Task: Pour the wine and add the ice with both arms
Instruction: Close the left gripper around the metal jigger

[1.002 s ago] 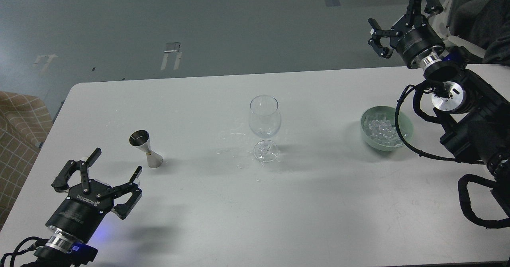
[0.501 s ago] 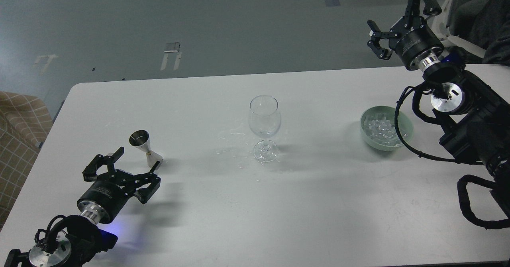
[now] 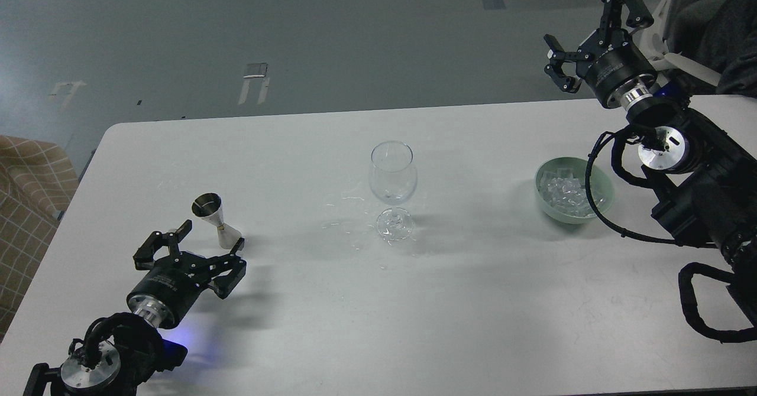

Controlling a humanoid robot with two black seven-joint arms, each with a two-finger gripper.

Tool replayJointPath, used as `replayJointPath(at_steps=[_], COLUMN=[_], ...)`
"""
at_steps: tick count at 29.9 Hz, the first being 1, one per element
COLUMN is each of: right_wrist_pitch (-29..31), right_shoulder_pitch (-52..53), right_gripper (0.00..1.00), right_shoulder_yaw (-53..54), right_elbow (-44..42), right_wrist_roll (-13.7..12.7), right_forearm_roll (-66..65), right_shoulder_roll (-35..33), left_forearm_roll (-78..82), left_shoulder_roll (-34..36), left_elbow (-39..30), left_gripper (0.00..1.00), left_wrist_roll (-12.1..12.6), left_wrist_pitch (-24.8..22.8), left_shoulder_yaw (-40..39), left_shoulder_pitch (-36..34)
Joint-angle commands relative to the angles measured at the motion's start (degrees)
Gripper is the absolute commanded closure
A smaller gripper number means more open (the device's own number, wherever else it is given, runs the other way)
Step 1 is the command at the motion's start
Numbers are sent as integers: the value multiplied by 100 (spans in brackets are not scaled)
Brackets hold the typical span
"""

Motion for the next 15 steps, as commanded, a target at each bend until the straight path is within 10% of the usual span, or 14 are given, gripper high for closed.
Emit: replayJointPath(at_steps=[1,15], right_wrist_pitch=[0,0], right_shoulder_pitch=[-9,-70], right_gripper=[0,0], right_shoulder_yaw=[5,-4], right_elbow=[-1,26], right_wrist_roll=[0,-9], right_forearm_roll=[0,-18], right_shoulder_roll=[0,-9], left_forearm_roll=[3,319], left_shoulder_roll=[15,41], left_elbow=[196,645], left_gripper=[2,6], left_wrist_roll=[1,-17], left_wrist_pitch=[1,1], left_shoulder_yaw=[11,82], left_shoulder_pitch=[-193,-642])
